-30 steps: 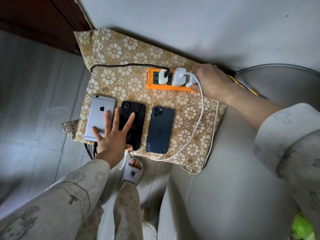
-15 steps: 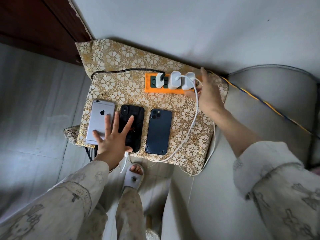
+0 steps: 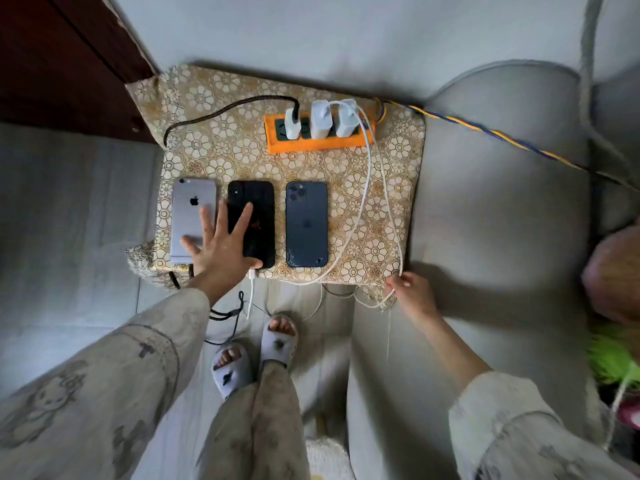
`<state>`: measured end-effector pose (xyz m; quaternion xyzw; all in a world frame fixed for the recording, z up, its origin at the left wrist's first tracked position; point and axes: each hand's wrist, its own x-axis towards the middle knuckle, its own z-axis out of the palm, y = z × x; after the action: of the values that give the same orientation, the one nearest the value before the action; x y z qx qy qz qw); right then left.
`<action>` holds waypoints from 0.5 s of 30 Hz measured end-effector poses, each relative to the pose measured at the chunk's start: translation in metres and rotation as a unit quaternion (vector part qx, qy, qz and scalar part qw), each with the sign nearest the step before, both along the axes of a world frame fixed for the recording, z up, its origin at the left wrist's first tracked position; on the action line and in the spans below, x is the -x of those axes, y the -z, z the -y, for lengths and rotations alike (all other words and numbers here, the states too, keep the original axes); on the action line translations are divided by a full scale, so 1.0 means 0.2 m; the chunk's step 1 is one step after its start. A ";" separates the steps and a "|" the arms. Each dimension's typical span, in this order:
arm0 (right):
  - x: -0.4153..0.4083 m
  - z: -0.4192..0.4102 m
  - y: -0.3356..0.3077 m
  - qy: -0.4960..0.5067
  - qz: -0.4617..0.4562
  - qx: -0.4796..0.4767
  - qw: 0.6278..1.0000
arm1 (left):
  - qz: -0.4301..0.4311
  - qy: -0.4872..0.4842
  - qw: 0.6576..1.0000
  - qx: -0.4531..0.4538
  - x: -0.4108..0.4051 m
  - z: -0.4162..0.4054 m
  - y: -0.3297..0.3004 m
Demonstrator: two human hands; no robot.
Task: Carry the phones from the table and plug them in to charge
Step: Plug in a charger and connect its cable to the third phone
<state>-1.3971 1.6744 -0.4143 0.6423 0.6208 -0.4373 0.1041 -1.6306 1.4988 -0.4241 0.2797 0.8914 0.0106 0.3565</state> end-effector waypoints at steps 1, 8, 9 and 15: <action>-0.02 0.04 -0.01 -0.014 0.002 -0.001 1.000 | -0.005 0.000 1.000 -0.021 -0.02 0.03 -0.01; 0.01 0.21 -0.33 0.080 -0.114 0.033 0.990 | 0.098 -0.074 0.978 -0.169 -0.41 0.27 -0.22; 0.02 0.24 -0.41 0.104 -0.138 0.049 0.984 | 0.139 -0.056 0.973 -0.173 -0.46 0.29 -0.27; 0.08 0.33 -0.84 0.212 -0.269 0.244 0.907 | 0.311 0.035 0.928 -0.203 -0.68 0.30 -0.62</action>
<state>-1.4134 1.6076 -0.2468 0.5709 0.3485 -0.7434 -0.0081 -1.4944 1.4389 -0.2993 0.3602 0.7043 0.2649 0.5513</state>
